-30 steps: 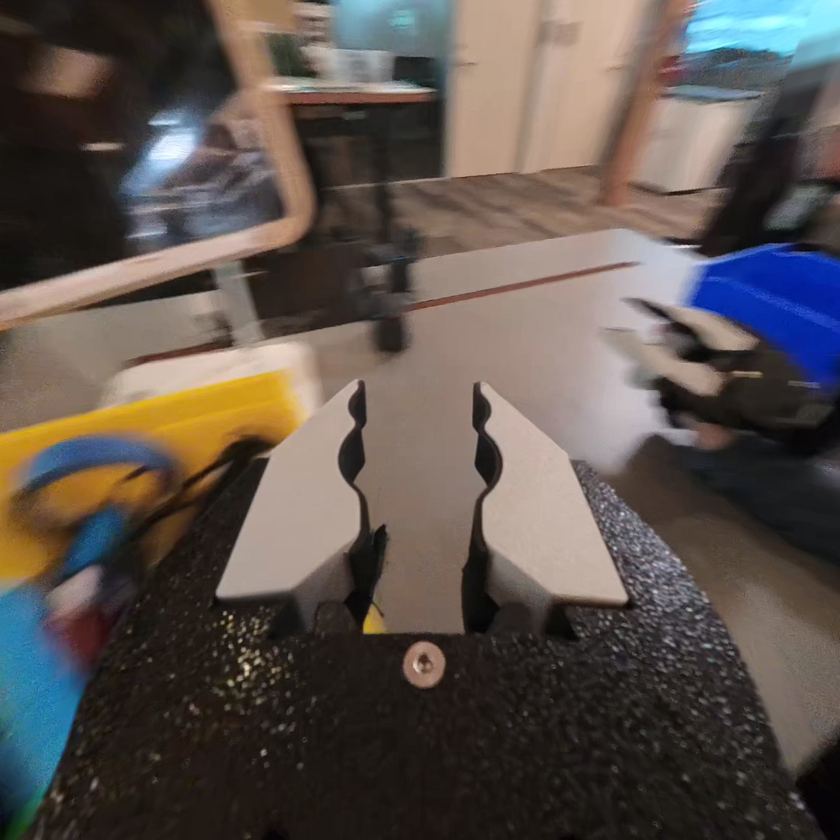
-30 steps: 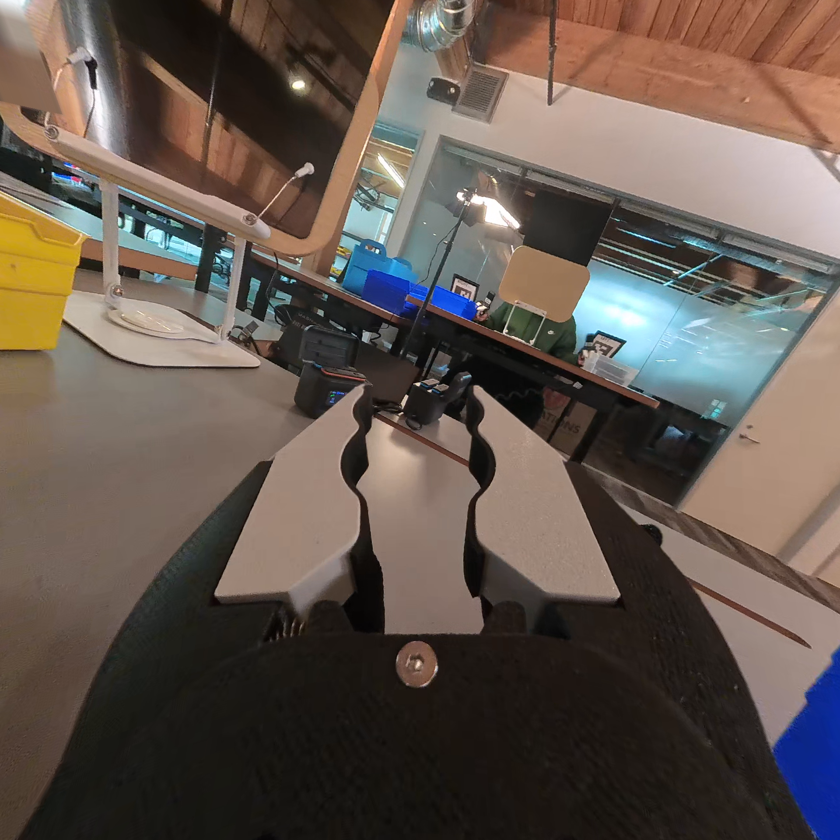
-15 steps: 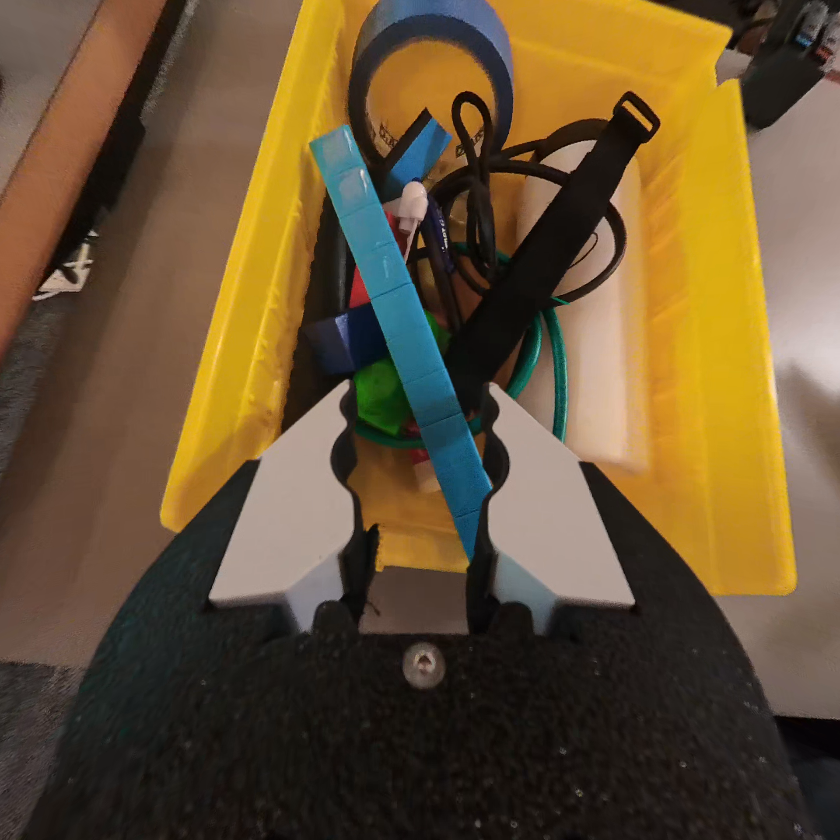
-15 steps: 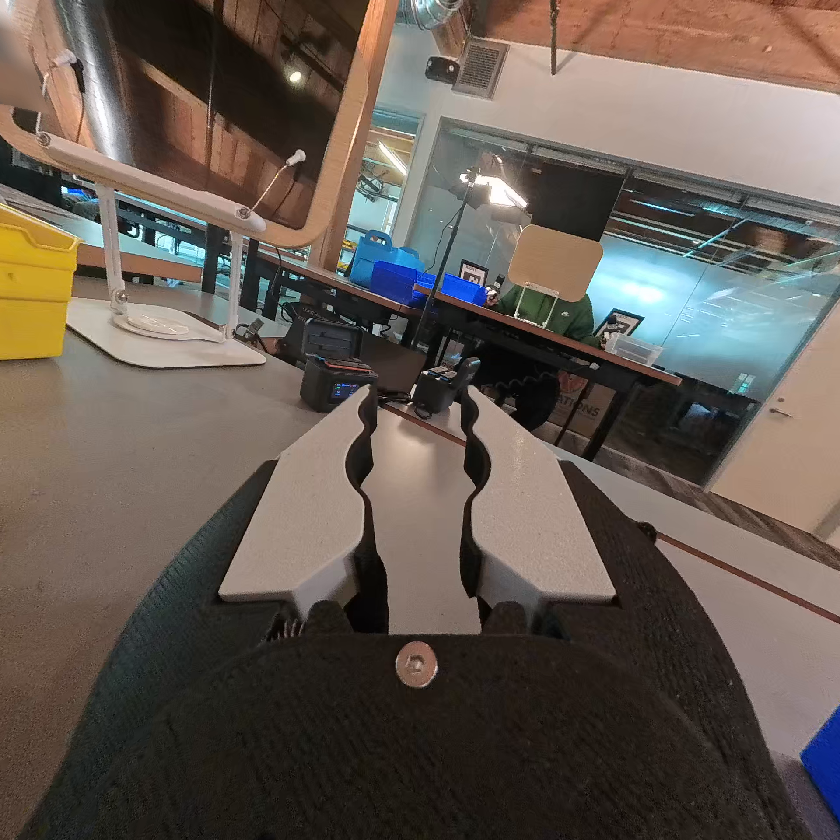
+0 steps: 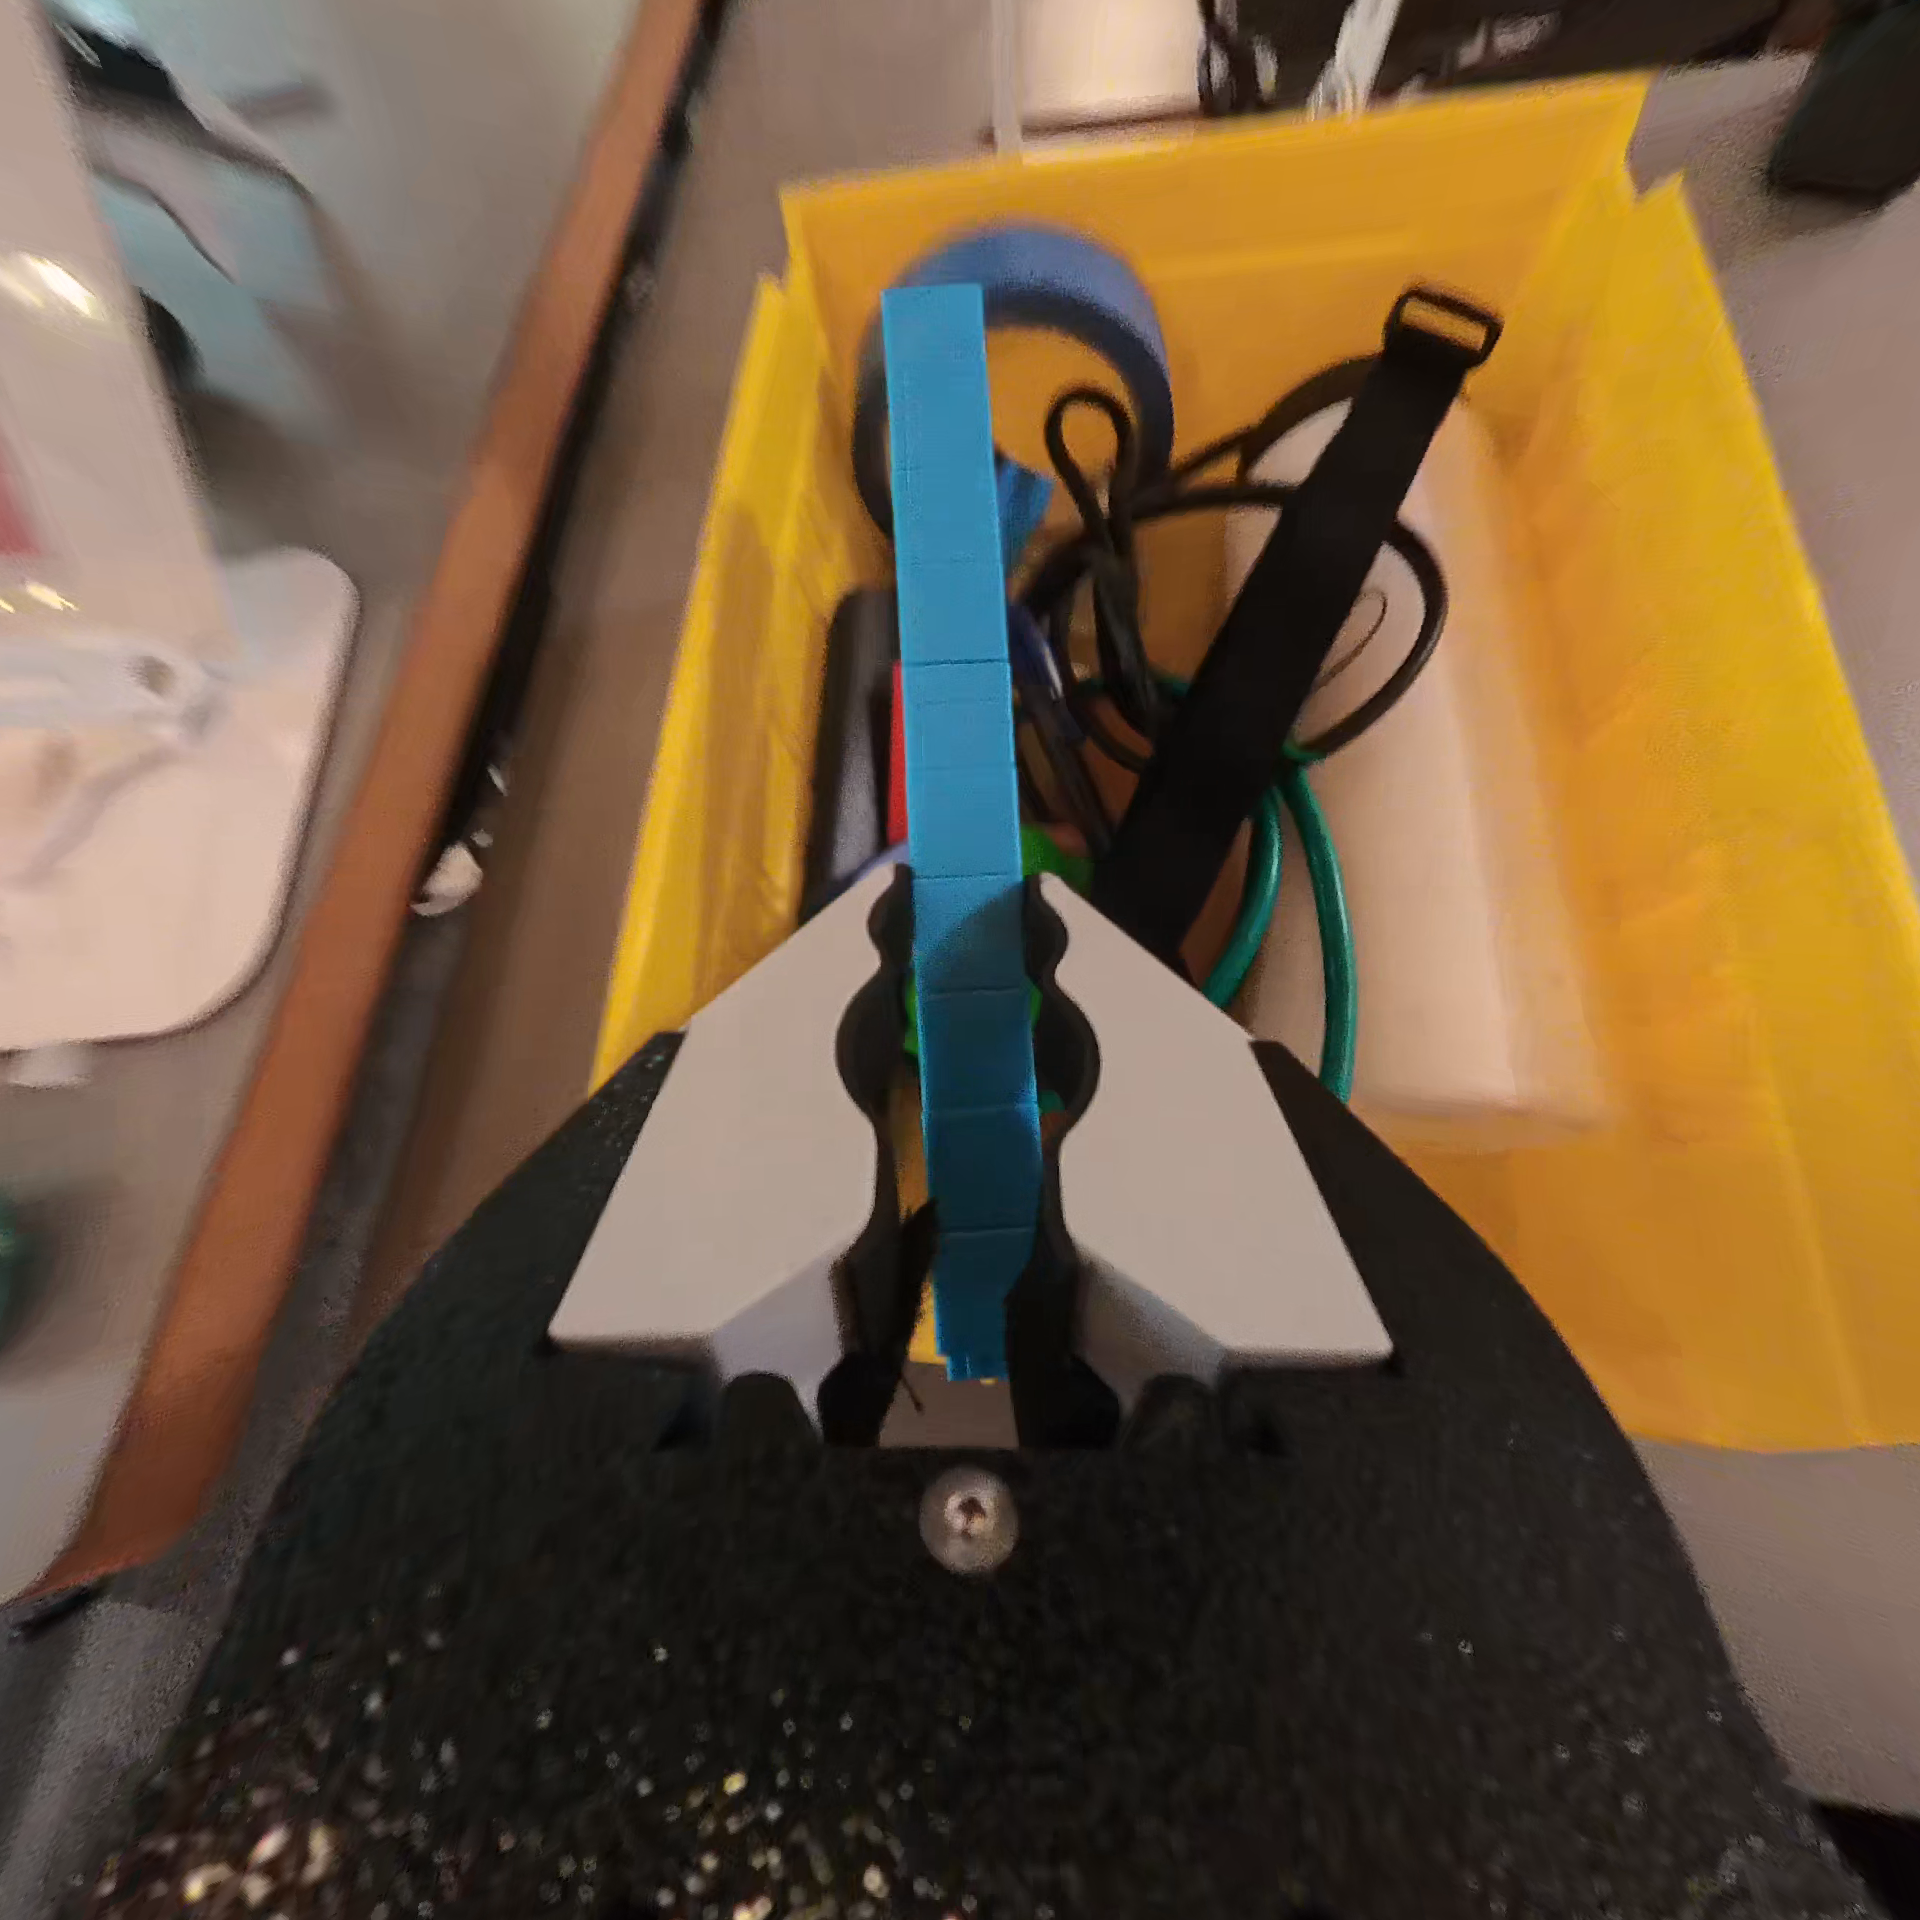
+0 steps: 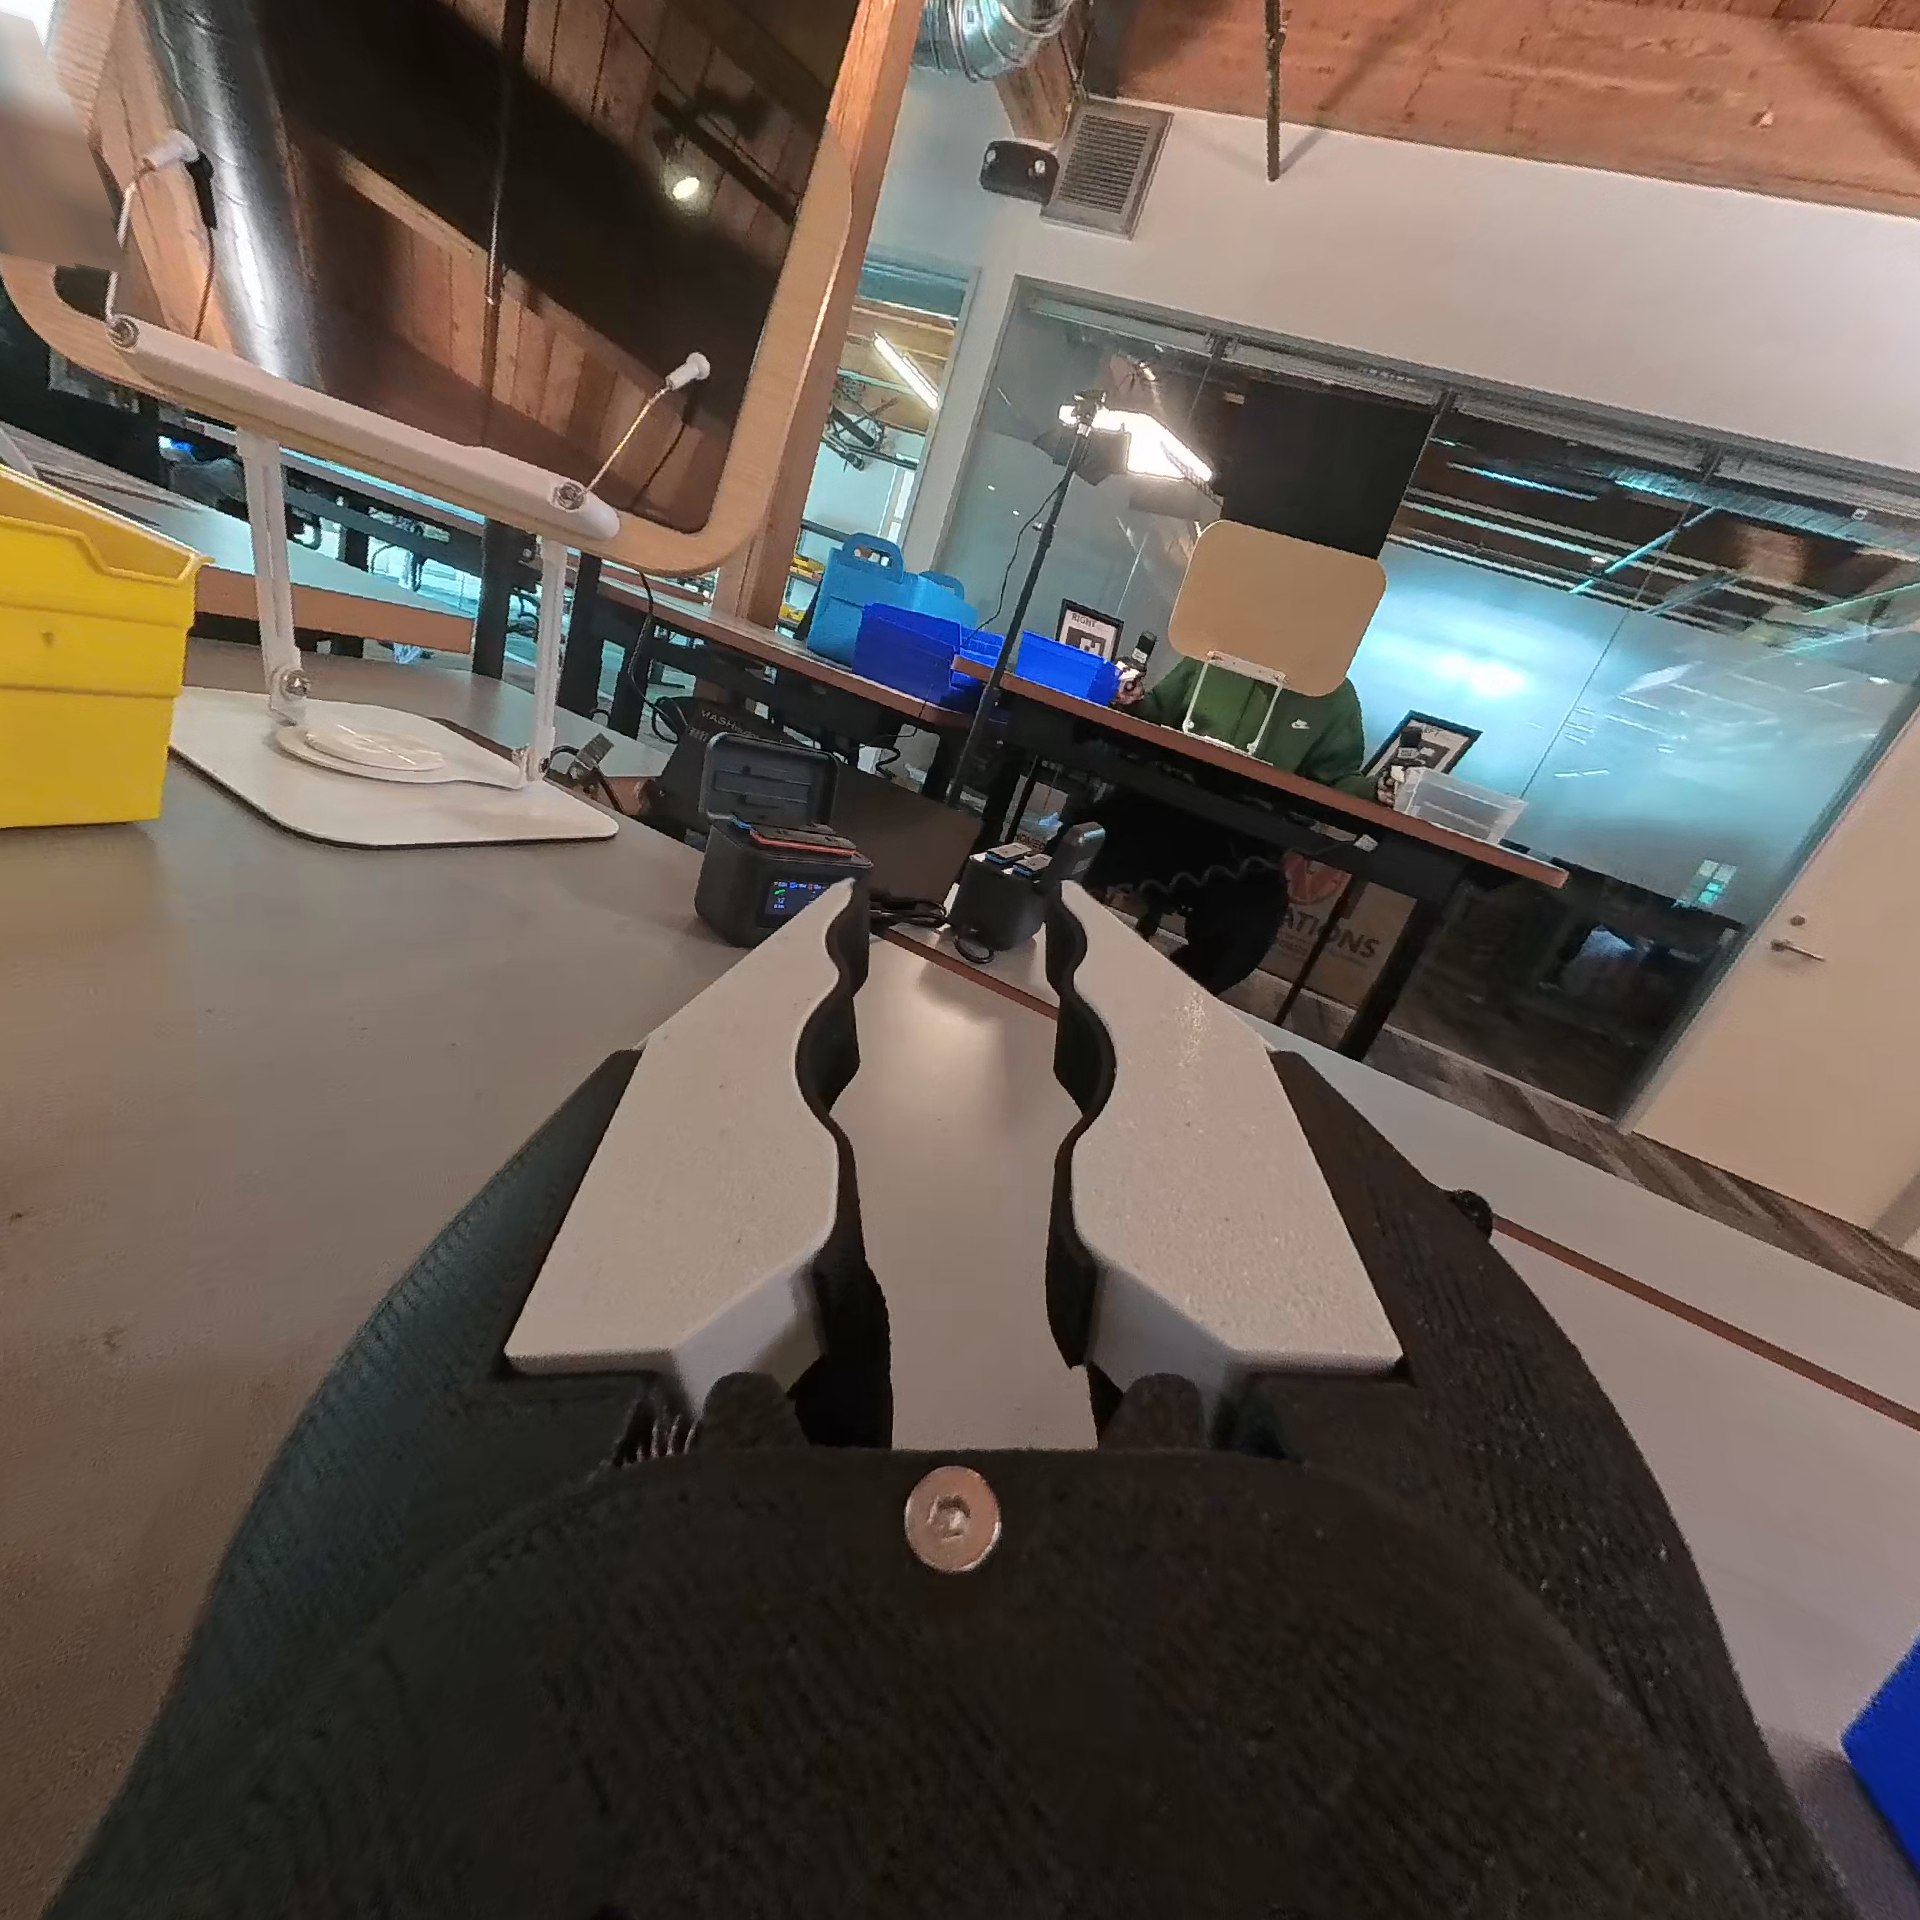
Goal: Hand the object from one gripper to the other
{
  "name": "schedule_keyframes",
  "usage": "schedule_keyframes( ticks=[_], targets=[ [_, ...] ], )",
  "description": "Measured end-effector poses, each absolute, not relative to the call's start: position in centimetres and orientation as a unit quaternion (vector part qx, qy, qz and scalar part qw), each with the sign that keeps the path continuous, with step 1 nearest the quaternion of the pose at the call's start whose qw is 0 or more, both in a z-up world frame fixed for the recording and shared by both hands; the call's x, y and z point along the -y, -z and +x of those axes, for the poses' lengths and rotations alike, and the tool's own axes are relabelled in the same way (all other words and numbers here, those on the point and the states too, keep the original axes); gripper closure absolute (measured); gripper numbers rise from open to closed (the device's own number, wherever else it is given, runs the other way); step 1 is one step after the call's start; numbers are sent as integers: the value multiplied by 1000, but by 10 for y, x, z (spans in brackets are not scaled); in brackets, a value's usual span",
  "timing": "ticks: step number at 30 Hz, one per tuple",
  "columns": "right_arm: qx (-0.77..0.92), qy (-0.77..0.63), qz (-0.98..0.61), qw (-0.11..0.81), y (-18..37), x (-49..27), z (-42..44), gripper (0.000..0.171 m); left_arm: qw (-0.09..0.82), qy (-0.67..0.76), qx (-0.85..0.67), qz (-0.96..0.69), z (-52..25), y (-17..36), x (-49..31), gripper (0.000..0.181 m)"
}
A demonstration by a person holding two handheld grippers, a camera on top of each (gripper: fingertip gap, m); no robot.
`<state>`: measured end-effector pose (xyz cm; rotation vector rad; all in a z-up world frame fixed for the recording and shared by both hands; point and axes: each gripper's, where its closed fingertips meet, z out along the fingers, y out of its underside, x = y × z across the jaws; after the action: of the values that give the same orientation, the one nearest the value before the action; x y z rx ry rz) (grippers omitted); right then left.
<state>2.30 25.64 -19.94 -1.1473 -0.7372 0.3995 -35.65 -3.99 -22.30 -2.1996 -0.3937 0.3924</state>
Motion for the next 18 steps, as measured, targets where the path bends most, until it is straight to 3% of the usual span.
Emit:
schedule_keyframes(
  ticks=[1, 5, 8, 11, 14, 18],
  targets=[
    [338, -184, -526, 758, 199, -256, 23, 139, 440, -171, 153, -868, -357, 211, 40, 162],
    [336, -194, -526, 757, 198, -256, 22, 139, 552, -211, 74, -803, -326, 144, 20, 162],
    [329, -255, -519, 746, 191, -249, 19, 137, 644, -207, -26, -736, -261, 94, -17, 162],
    [340, -352, -500, 714, 179, -234, 15, 131, 709, -156, -119, -678, -180, 77, -68, 162],
    [382, -447, -471, 657, 171, -214, 14, 129, 749, 72, -170, -637, -90, 84, -110, 162],
    [346, -668, -426, 503, 141, -188, 35, 117, 704, 331, -221, -588, -26, 109, -140, 162]
  ],
)
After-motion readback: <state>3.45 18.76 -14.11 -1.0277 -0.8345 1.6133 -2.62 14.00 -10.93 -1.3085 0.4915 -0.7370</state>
